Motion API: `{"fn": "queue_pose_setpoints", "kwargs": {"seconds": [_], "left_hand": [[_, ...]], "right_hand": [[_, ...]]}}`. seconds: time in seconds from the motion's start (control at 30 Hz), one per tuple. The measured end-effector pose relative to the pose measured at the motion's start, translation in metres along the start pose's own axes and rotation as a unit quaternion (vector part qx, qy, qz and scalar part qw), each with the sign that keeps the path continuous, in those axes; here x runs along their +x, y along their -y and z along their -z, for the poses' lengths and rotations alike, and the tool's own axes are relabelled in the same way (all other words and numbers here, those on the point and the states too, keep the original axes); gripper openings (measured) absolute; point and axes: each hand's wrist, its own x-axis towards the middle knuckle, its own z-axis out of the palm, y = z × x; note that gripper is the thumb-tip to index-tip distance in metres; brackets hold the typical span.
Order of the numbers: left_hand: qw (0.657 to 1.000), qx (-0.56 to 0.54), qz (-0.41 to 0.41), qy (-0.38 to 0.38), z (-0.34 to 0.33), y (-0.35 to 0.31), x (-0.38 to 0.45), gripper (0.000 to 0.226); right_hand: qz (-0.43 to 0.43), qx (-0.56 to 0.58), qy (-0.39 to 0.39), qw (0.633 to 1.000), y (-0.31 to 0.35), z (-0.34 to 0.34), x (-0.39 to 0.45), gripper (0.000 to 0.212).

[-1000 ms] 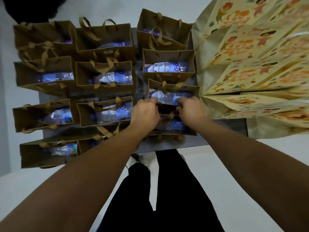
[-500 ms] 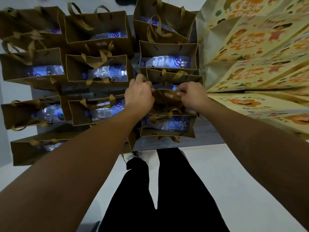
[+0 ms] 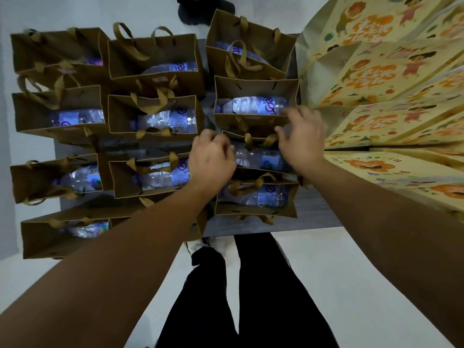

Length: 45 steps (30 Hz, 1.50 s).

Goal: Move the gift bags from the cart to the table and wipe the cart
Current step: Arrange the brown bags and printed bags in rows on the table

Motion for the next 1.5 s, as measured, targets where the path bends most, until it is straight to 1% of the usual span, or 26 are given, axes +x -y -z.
{"fn": "queue_pose_setpoints", "kwargs": {"seconds": [0.03,0.1,0.2,0.3,0.57,0.7,0.73,0.8,0.87,0.9,0.93,0.97,1.0,1.07,1.1,1.13,1.2,1.23,1.3,1.4,1.43,1.47,1.5], "left_hand": [[1.0,0.001,-0.012,-0.018,0.0,-0.001,0.004,0.025],[0.999,0.008,-0.036,-0.035,-0.001,-0.003,0.012,0.035],[0.999,0.0,-0.036,-0.035,-0.003,-0.007,0.026,0.048],[0.999,-0.008,-0.015,-0.032,-0.004,-0.012,0.04,0.051],[0.999,-0.033,-0.003,0.001,-0.007,-0.012,0.051,0.036],[0.999,-0.037,-0.009,0.005,-0.012,-0.009,0.04,0.024],[0.999,-0.038,-0.01,0.005,-0.012,-0.009,0.036,0.024],[0.999,-0.043,-0.012,0.016,-0.012,-0.008,0.026,0.026],[0.998,-0.057,-0.01,0.036,-0.012,-0.006,0.013,0.041],[0.997,-0.06,-0.006,0.041,-0.013,-0.004,0.007,0.05],[0.998,-0.058,-0.001,0.039,-0.014,-0.003,0.0,0.055],[0.998,-0.05,0.004,0.03,-0.015,-0.001,-0.008,0.054],[0.999,-0.039,0.006,0.016,-0.016,0.0,-0.016,0.049],[1.0,-0.009,-0.007,-0.013,-0.015,0.003,-0.035,0.032],[1.0,0.003,-0.021,-0.019,-0.015,0.005,-0.046,0.026],[0.999,0.01,-0.036,-0.018,-0.016,0.009,-0.056,0.023],[0.998,0.01,-0.06,-0.001,-0.019,0.018,-0.075,0.022],[0.998,0.008,-0.067,0.009,-0.022,0.023,-0.082,0.023],[0.996,0.012,-0.078,0.046,-0.026,0.03,-0.095,0.026],[0.986,0.038,-0.085,0.138,-0.027,0.034,-0.107,0.034],[0.981,0.05,-0.086,0.165,-0.026,0.035,-0.109,0.038],[0.976,0.062,-0.09,0.191,-0.026,0.036,-0.109,0.041],[0.968,0.076,-0.098,0.217,-0.025,0.036,-0.108,0.045]], "right_hand": [[0.015,-0.032,0.008,0.999,0.002,0.0,0.012,0.041],[0.028,-0.074,0.049,0.996,0.003,-0.004,0.034,0.035],[-0.016,-0.046,0.102,0.994,0.002,-0.007,0.061,0.025],[-0.023,-0.03,0.111,0.993,0.0,-0.006,0.078,0.026],[-0.025,-0.01,0.111,0.993,0.001,-0.003,0.085,0.025],[-0.016,0.002,0.122,0.992,0.003,0.003,0.062,0.023],[-0.005,0.001,0.106,0.994,0.002,0.001,0.048,0.023],[0.037,0.008,0.034,0.999,-0.002,-0.003,0.01,0.023],[0.103,0.051,-0.039,0.993,0.004,-0.008,-0.038,0.018],[0.142,0.072,-0.059,0.985,0.007,-0.012,-0.065,0.019],[0.176,0.086,-0.058,0.979,0.009,-0.019,-0.092,0.022],[0.205,0.084,-0.038,0.974,0.01,-0.027,-0.118,0.026],[0.222,0.063,0.001,0.973,0.01,-0.036,-0.142,0.029],[0.22,-0.025,0.091,0.971,0.005,-0.051,-0.175,0.034],[0.204,-0.073,0.119,0.969,0.004,-0.056,-0.182,0.038],[0.183,-0.098,0.132,0.969,0.005,-0.057,-0.182,0.042],[0.155,-0.094,0.122,0.976,0.006,-0.057,-0.174,0.044],[0.159,-0.095,0.11,0.977,0.005,-0.056,-0.168,0.044],[0.188,-0.154,0.141,0.96,0.001,-0.051,-0.164,0.051],[0.217,-0.236,0.242,0.916,-0.02,-0.045,-0.168,0.078],[0.22,-0.255,0.25,0.908,-0.027,-0.044,-0.167,0.081],[0.221,-0.266,0.246,0.905,-0.029,-0.044,-0.165,0.075],[0.222,-0.253,0.235,0.912,-0.031,-0.046,-0.162,0.062]]}}
